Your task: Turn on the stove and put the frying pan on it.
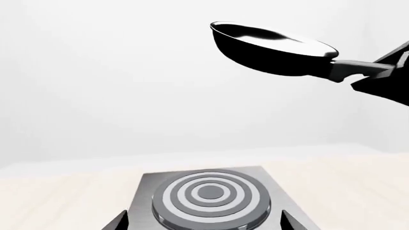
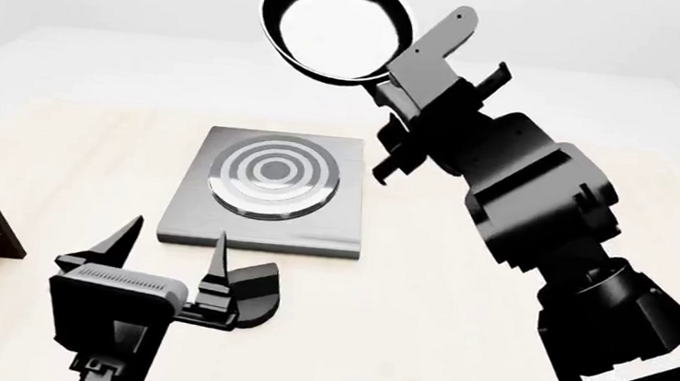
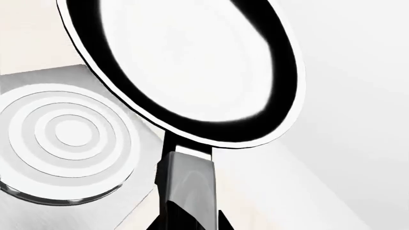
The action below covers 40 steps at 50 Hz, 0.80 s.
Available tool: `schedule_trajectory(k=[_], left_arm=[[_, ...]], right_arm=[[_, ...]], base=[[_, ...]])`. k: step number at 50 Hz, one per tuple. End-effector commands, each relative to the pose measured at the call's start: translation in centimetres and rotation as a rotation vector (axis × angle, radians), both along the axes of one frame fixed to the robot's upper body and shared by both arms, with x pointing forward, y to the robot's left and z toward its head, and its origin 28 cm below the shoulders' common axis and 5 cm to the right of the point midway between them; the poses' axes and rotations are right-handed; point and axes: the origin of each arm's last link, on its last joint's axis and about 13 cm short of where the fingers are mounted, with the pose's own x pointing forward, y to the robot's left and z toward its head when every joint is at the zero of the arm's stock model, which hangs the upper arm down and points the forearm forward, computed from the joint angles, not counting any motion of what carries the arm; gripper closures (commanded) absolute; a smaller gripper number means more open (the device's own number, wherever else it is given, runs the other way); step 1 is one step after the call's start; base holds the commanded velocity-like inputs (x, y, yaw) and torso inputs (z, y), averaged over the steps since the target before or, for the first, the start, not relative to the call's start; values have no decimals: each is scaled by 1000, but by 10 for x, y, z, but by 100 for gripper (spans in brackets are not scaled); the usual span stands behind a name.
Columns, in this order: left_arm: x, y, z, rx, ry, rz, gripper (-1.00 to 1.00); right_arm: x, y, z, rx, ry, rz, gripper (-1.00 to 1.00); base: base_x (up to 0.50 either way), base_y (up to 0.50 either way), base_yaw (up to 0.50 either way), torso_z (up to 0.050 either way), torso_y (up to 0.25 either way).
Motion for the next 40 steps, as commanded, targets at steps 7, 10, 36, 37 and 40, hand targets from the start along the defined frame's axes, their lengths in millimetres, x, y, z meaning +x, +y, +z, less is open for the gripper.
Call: schedule_trajectory(k=[7, 10, 36, 37, 40], left_arm=[[-1, 1, 1, 0, -18, -1, -100], [-1, 1, 1, 1, -20, -5, -100], [-6, -1, -2, 7, -47, -24, -100], [-6, -1, -2, 7, -47, -25, -100], [-6, -1, -2, 5, -45, -19, -100]], right_arm=[[13, 33, 15, 33, -133, -55, 100], [15, 38, 15, 38, -133, -61, 100], [16, 74, -3, 38, -140, -73, 100], [16, 75, -4, 37, -139, -70, 100], [15, 79, -6, 23, -146, -65, 100]], base=[[0, 0, 0, 0, 3], [0, 0, 0, 0, 0], [0, 0, 0, 0, -200], [0, 0, 0, 0, -250], [0, 0, 0, 0, -250]])
